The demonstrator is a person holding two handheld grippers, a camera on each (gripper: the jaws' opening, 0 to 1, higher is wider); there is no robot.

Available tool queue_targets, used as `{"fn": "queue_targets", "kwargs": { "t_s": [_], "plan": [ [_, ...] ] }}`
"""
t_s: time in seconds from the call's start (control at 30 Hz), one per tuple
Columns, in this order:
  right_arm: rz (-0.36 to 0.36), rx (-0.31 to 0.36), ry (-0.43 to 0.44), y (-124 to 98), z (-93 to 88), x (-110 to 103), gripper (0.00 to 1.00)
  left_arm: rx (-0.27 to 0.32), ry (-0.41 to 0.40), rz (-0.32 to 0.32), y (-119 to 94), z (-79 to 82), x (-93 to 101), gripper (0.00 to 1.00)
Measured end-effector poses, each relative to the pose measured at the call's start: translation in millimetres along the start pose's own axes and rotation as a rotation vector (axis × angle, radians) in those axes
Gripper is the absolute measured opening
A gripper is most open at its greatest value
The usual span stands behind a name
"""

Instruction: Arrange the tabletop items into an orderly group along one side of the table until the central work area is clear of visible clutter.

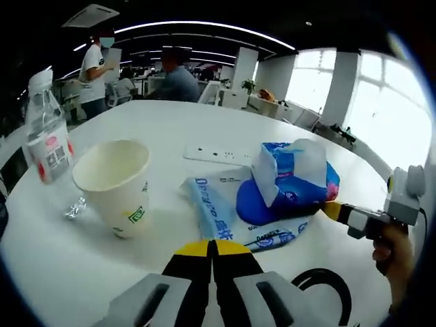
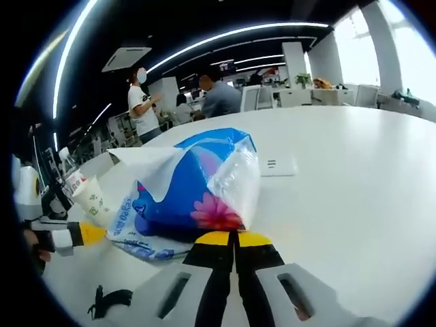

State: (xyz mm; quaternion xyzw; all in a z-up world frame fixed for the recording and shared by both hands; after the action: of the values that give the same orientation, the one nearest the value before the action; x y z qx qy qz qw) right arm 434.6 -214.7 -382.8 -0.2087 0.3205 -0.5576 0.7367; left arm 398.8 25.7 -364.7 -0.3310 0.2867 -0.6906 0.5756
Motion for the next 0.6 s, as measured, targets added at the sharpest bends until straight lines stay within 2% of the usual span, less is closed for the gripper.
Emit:
{"fn": "queue_targets", "kwargs": {
  "t_s": [0.1, 0.27, 0.4, 0.53, 0.6],
  "plan": [
    [0.038, -0.015, 0.063, -5.8, -4.4, 1.7, 0.00, 0.002, -0.007, -0.005, -1.9, 0.7, -3.8, 0.00],
    [0.033, -0.008, 0.069, -16.5, -9.0, 2.0, 0.00, -0.008, -0.010, -0.015, 0.6, 0.9, -5.7, 0.00],
    [0.017, -0.034, 0.059, -26.7, -17.8, -1.3, 0.00, -0.022, -0.004, -0.027, 4.3, 4.5, -8.6, 0.00],
    [0.001, -0.040, 0.034, -29.8, -18.2, -2.1, 0.00, -0.025, -0.002, -0.024, 6.6, 13.3, -9.1, 0.00],
    [0.007, -0.053, 0.030, -29.9, -18.4, -2.5, 0.00, -0.026, -0.005, -0.025, -0.9, 3.0, -7.6, 0.00]
  ]
}}
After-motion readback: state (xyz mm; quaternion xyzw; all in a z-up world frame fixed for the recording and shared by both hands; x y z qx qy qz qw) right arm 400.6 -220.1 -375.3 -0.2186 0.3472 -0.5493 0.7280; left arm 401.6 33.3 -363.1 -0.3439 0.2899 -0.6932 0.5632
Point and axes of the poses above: the point that each gripper's makers call its tool centre point, and the gripper's own axes: y roughly forward along the fingers, x roughly to its right, z roughly out of its top, the point moved 9 cm from there along -y, roughly backward along the fingers, and after that the axes turned 15 degrees about -x, right-handed, at the moved point
